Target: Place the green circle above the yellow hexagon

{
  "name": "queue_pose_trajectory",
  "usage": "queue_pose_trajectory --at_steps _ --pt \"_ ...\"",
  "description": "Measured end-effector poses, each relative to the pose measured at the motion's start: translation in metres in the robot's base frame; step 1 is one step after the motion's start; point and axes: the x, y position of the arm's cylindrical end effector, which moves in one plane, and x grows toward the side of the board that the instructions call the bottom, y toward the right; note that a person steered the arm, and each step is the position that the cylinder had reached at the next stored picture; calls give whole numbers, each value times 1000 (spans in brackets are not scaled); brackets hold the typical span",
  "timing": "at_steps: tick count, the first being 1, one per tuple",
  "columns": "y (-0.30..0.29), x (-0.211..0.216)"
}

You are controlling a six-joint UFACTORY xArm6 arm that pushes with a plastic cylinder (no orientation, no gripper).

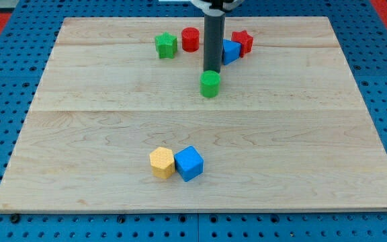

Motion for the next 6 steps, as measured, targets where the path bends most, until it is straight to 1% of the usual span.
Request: queue_pose_trajectory --at_steps 1,2,3,4,5,6 --pt "-9 39" --pt "-1 18" --pt "-1 44" --pt "-1 84" --pt "6 81" --pt "36 72"
